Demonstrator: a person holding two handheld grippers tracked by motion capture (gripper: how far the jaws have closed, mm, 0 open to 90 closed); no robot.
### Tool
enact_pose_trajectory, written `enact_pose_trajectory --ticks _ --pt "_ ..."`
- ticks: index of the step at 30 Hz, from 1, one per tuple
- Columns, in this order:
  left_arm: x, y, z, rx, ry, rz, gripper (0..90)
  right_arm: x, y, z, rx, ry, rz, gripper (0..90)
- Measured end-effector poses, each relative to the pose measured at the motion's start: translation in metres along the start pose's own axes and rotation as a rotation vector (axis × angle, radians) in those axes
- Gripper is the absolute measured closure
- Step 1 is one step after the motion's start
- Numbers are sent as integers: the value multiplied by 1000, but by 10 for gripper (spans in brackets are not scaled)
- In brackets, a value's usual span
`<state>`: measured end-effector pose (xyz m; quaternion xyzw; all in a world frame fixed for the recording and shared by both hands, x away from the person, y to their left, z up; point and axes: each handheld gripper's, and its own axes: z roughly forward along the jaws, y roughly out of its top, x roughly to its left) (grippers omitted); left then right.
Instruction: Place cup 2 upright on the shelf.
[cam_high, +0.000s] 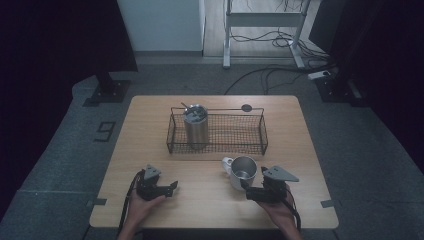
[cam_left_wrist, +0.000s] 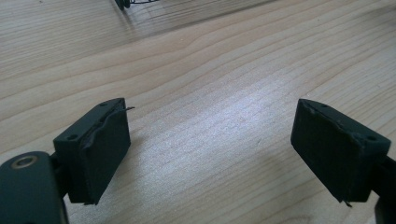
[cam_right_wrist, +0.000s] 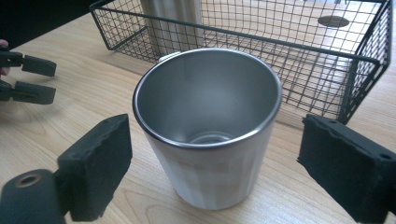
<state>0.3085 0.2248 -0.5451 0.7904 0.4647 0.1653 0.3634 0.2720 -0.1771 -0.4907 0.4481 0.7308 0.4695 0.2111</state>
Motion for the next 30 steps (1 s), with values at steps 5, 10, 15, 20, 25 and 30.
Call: enact_pose_trajectory --ticks 5,10,15,20,25,30 --pt "0 0 0 0 -3 1 123 1 1 7 21 4 -9 53" --pt "-1 0 0 1 -7 -1 123 1 2 14 29 0 -17 25" --pt "-1 0 0 2 -2 -2 123 2 3 23 37 -11 -22 6" --pt "-1 0 -1 -1 -2 -1 123 3 5 31 45 -11 -26 0" --pt "-1 -1 -1 -4 -5 -5 127 3 5 42 47 -19 -33 0" --pt "-1 -1 -1 -4 -4 -4 131 4 6 51 57 -29 -42 0"
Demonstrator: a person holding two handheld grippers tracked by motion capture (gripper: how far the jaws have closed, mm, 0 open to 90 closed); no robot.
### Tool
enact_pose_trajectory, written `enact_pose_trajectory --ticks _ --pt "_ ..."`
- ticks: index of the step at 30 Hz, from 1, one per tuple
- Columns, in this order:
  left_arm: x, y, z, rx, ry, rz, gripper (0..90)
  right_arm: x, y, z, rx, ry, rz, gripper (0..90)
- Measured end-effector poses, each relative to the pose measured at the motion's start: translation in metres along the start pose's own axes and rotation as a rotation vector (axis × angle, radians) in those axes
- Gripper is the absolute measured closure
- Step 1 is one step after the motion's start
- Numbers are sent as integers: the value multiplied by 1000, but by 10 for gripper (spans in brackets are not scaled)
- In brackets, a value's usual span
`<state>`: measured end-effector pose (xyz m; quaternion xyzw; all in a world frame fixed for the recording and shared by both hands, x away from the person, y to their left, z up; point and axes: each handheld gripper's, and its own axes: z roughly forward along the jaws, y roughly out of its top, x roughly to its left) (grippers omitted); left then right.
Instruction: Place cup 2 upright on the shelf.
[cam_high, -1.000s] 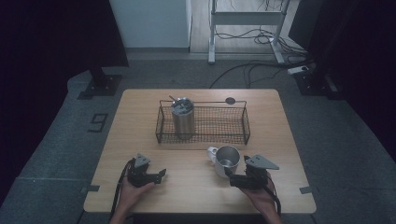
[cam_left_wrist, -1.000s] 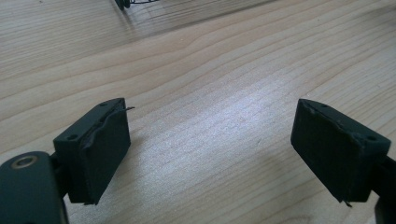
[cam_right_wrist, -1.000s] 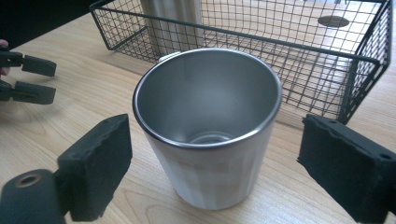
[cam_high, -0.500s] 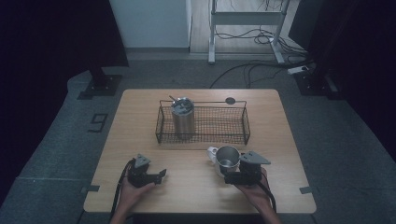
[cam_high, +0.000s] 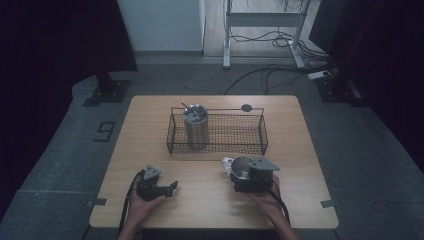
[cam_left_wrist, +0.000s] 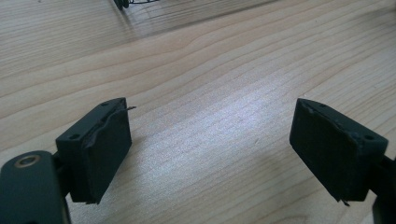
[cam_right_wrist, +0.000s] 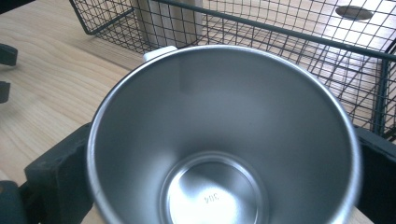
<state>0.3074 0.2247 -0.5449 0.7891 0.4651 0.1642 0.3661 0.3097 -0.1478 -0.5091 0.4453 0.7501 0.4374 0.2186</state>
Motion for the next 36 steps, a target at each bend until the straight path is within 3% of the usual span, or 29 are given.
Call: enact_pose_trajectory --ticks 7,9,15,27,31,36 --pt "0 0 0 0 -1 0 133 4 5 9 1 2 -22 19" --pt "0 0 0 0 -1 2 133 6 5 10 -5 -25 -38 54" --pt "-1 0 0 0 -2 3 135 4 4 10 0 -12 -53 58" --pt "0 0 0 -6 -2 0 138 4 4 9 0 -25 -42 61" --pt "0 0 0 -5 -1 0 141 1 5 6 -13 -58 -24 61" --pt "0 0 0 -3 -3 -1 141 -2 7 2 -19 -52 -18 61"
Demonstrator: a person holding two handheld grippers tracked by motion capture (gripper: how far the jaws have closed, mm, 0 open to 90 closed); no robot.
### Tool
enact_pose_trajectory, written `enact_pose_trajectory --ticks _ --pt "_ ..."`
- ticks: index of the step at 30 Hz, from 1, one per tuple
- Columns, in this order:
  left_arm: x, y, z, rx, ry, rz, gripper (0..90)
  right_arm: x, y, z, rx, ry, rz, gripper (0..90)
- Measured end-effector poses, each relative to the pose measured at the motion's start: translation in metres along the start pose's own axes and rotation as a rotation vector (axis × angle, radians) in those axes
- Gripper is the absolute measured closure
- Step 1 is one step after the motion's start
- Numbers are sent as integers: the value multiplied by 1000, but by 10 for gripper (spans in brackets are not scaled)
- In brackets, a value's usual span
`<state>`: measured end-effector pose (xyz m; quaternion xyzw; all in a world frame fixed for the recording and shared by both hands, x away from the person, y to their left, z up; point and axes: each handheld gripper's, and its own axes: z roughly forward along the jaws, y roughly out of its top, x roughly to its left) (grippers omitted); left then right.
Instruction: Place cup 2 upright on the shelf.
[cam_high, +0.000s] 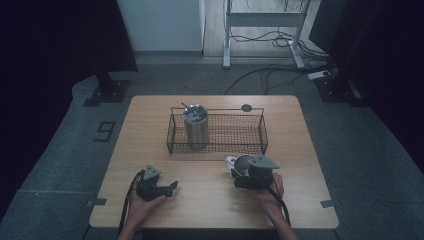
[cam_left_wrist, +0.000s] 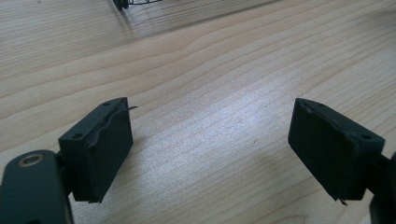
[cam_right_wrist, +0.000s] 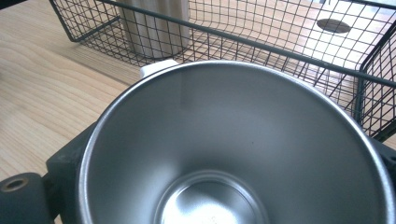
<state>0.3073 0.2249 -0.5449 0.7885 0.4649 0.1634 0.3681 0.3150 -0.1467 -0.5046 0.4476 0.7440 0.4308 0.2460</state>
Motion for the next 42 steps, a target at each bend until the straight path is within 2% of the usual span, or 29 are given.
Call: enact_pose_trajectory --ticks 11,16,32,38,42 --pt "1 0 1 6 -3 -6 142 2 13 -11 -16 51 2 62" --pt "1 1 1 13 -9 -8 142 -2 18 -16 -27 90 47 62" --pt "2 1 3 31 -15 -10 142 -15 44 -28 -49 65 57 62" --pt "2 1 3 32 -11 -14 142 -20 50 -28 -62 89 83 62" --pt "3 2 3 37 -10 -16 142 -20 55 -31 -71 82 70 62"
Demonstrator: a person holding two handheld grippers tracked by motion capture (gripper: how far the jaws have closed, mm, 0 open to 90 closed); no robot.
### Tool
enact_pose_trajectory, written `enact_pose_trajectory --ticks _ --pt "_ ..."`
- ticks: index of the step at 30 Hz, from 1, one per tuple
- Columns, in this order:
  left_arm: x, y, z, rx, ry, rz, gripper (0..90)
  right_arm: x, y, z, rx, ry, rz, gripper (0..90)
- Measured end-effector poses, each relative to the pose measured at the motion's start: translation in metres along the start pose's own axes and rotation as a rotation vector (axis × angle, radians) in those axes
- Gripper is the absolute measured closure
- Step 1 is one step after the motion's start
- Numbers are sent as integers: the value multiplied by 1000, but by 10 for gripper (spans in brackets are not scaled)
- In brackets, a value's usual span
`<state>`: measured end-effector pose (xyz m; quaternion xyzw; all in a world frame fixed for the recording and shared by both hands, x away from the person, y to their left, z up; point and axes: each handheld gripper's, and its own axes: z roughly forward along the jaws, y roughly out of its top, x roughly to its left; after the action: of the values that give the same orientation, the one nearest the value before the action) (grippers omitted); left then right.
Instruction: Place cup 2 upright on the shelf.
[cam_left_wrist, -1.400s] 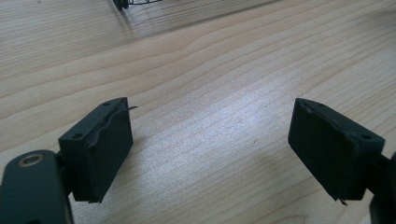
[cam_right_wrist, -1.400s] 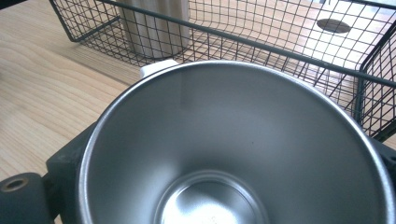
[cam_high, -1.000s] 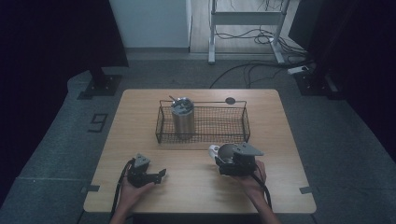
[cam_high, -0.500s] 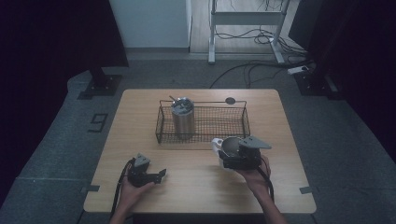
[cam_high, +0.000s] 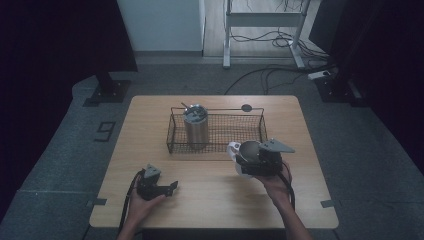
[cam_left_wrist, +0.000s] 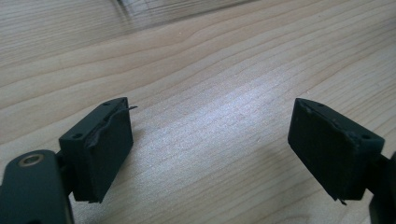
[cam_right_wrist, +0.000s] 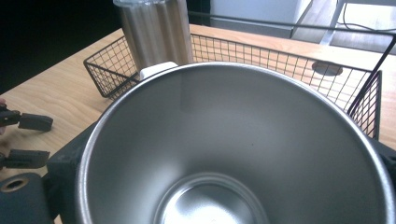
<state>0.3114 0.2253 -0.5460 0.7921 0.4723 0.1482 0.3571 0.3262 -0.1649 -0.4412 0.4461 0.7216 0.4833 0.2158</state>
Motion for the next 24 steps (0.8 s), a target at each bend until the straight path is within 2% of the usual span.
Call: enact_pose_trajectory --ticks 24 --pt "-2 0 1 6 9 9 142 2 38 -5 -47 13 -17 62"
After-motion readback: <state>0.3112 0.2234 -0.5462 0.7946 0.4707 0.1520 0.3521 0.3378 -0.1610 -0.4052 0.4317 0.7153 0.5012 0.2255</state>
